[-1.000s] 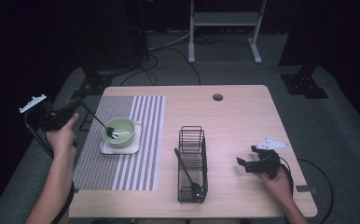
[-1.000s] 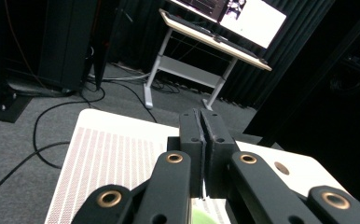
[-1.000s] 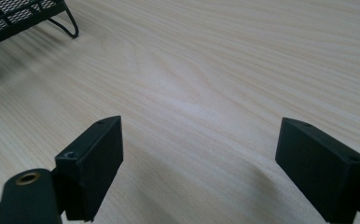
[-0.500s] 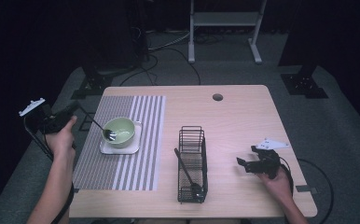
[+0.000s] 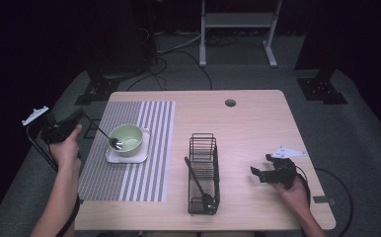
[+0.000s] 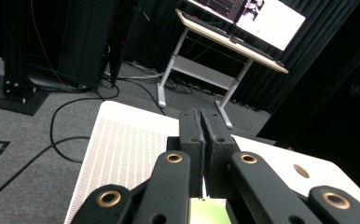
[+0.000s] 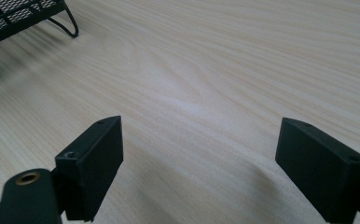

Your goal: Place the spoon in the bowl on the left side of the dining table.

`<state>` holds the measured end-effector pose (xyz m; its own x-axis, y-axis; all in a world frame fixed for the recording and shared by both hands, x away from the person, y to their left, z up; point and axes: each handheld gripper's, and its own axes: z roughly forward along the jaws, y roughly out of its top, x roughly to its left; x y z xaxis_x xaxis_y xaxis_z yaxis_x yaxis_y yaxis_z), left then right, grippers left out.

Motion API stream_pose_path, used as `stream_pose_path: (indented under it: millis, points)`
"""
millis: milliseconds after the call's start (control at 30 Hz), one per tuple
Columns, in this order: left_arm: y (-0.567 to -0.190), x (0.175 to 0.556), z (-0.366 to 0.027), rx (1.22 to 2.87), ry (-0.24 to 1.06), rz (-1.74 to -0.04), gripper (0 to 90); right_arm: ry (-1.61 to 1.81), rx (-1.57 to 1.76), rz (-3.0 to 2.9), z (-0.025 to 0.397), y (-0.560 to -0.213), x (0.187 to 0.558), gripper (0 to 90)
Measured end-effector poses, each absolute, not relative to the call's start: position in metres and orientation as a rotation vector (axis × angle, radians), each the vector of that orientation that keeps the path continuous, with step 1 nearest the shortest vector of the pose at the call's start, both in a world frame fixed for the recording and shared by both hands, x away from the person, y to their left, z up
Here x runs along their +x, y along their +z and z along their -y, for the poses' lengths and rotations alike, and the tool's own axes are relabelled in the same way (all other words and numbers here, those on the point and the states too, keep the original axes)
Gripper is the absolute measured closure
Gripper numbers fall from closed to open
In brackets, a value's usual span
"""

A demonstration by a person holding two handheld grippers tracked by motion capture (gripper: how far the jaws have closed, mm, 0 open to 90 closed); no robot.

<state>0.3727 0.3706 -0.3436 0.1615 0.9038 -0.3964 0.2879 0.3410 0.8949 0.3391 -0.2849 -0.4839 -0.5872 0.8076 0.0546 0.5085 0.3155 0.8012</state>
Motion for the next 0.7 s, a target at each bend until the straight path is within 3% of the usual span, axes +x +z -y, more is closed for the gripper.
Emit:
stream_pose_path:
  millis: [700]
  points:
    - [-0.358, 0.373, -0.372, 1.175, 0.626, -1.407, 88.5, 1.161, 1.175, -2.231, 0.285, -0.484, 0.339, 14.0]
